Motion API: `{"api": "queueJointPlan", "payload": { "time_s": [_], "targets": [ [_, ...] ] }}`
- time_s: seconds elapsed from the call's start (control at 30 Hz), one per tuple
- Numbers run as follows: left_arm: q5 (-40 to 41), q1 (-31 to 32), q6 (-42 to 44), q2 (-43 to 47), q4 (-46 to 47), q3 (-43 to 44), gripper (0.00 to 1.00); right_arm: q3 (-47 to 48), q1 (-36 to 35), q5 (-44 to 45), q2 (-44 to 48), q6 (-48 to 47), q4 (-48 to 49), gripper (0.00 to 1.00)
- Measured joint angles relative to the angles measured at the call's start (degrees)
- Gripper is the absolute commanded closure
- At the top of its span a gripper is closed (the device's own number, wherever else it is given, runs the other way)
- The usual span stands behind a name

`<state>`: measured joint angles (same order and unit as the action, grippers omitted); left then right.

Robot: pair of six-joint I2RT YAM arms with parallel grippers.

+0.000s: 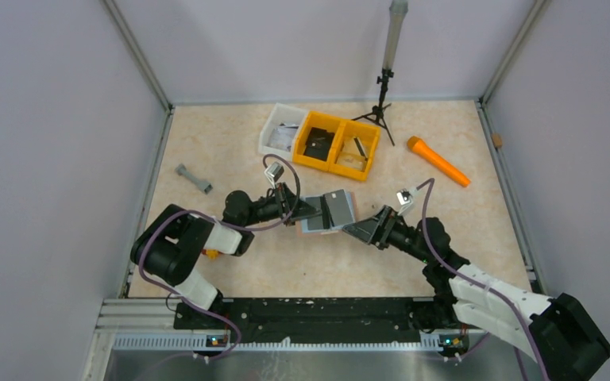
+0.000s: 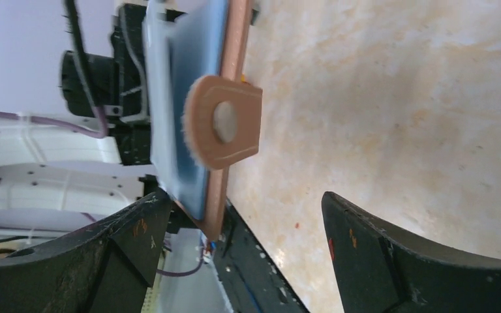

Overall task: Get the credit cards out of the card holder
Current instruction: Remove the credit card from the card holder.

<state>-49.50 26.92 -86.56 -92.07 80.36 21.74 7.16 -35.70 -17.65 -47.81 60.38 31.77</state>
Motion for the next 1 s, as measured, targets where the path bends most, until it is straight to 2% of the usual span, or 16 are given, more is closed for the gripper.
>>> {"api": "queueJointPlan", "payload": {
  "time_s": [0.13,0.27,0.53,0.8,1.0],
  "targets": [
    [-0.15,0.13,-0.11,1.25,-0.90,-0.28,1.00,0.00,0.00,-1.05,0.98,1.73,3.87,0.07],
    [-0.11,0.57,0.96,3.82,-3.17,-0.31,1.00,0.00,0.00,-1.53,2.14,2.43,5.73,0.07],
    [1.68,1.62,7.13,12.72,-16.46,-0.20,1.00,-0.39,0.00,-1.25,3.85,3.02,6.32,0.07],
    [2.40,1.81,12.37,18.82,-29.18,0.90,1.00,-3.72,0.09,2.36,14.01,3.19,5.40,0.06],
    [2.36,2.10,12.92,19.63,-32.26,1.40,1.00,-3.08,0.22,0.72,8.59,3.21,6.27,0.06]
  ]
}}
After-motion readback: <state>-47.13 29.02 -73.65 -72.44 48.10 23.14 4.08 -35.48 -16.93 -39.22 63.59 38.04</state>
